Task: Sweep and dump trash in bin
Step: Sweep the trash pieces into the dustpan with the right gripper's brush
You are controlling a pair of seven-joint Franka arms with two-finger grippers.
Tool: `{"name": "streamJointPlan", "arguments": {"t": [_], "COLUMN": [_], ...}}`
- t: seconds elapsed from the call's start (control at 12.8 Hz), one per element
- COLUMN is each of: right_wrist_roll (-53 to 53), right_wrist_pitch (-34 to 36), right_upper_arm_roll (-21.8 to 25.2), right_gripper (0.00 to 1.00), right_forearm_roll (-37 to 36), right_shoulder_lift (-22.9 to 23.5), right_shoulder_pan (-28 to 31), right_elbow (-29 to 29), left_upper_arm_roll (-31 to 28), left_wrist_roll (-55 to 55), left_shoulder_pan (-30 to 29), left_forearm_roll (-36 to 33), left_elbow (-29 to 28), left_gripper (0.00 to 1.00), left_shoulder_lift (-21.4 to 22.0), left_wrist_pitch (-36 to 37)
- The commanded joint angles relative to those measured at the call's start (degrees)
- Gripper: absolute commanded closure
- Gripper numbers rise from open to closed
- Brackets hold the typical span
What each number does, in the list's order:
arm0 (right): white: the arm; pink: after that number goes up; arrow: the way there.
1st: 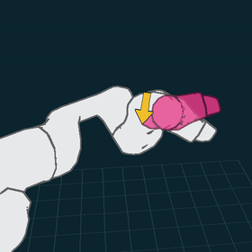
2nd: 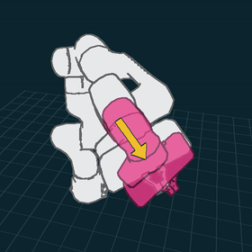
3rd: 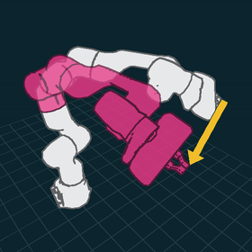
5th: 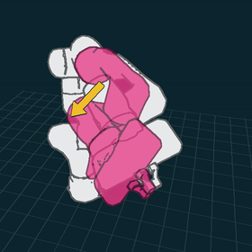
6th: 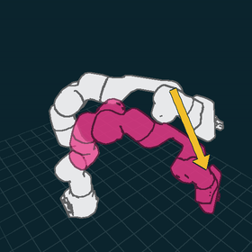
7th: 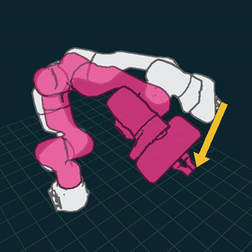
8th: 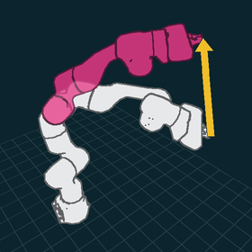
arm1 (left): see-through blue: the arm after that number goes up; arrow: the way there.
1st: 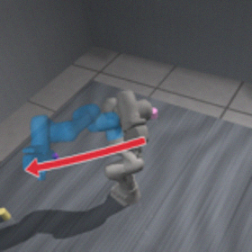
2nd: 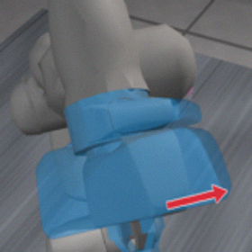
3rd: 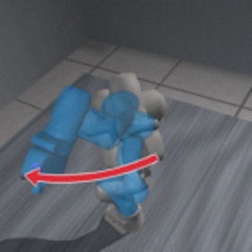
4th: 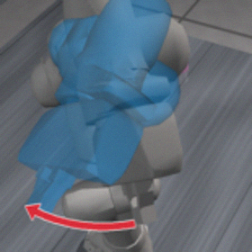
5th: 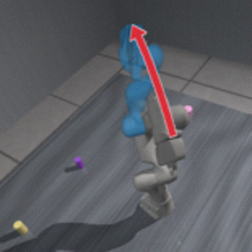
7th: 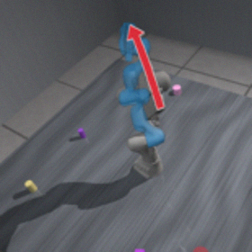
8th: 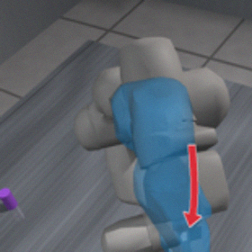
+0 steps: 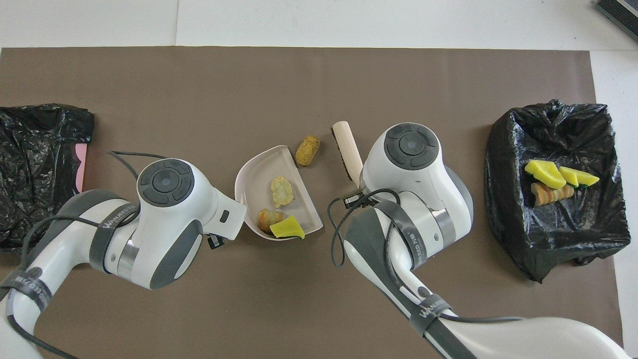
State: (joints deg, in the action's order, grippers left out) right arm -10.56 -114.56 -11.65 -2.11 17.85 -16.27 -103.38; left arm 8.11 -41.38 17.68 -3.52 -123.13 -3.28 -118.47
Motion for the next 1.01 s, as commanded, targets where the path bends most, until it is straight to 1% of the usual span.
{"name": "streamJointPlan", "arguments": {"t": [0.0, 0.08, 0.23, 0.31, 0.47, 0.55, 0.7, 0.86, 0.94], "right_wrist_roll": [1.1, 2.9, 4.8, 5.7, 7.0, 8.4, 8.5, 8.7, 8.8], "right_wrist_pitch": [0.7, 1.2, 2.5, 3.1, 5.6, 6.4, 5.5, 6.1, 7.4], "right_upper_arm_roll": [-0.8, -1.0, -1.6, -2.5, -3.2, -3.1, -2.7, -2.8, -2.9], "right_gripper": [1.00, 1.00, 1.00, 1.00, 1.00, 1.00, 1.00, 1.00, 1.00], "right_forearm_roll": [-3.4, -3.6, -3.2, -2.2, 1.0, 1.0, 0.0, -1.0, -1.4], "right_shoulder_lift": [5.9, 5.8, 3.6, 2.6, 1.8, 1.8, 2.5, 2.2, 1.1], "right_shoulder_pan": [-2.6, -4.2, -6.9, -7.3, -7.1, -6.3, -4.5, 0.3, 1.8], "right_elbow": [5.6, 5.0, 2.4, 0.8, -0.2, -0.1, 0.7, 1.2, 1.4], "left_upper_arm_roll": [-0.4, -0.4, -0.4, -0.4, -0.3, -0.3, -0.4, -0.4, -0.4], "left_wrist_roll": [1.3, 1.7, 2.0, 2.1, 3.1, 3.8, 6.3, 12.2, 14.6], "left_shoulder_pan": [0.7, 0.7, 0.7, 0.7, 0.6, 0.6, 0.7, 1.0, 1.1], "left_forearm_roll": [-0.6, -0.6, -0.6, -0.6, -0.4, -0.3, -0.3, -0.4, -0.3], "left_elbow": [-1.9, -1.9, -1.9, -1.9, -1.9, -2.0, -1.8, -1.2, -1.2], "left_gripper": [1.00, 1.00, 1.00, 1.00, 1.00, 1.00, 1.00, 1.00, 1.00], "left_shoulder_lift": [2.0, 2.0, 2.0, 2.0, 2.0, 2.0, 2.0, 1.7, 1.7], "left_wrist_pitch": [-1.5, -1.5, -1.5, -1.5, -1.4, -1.4, -1.3, -1.2, -0.9]}}
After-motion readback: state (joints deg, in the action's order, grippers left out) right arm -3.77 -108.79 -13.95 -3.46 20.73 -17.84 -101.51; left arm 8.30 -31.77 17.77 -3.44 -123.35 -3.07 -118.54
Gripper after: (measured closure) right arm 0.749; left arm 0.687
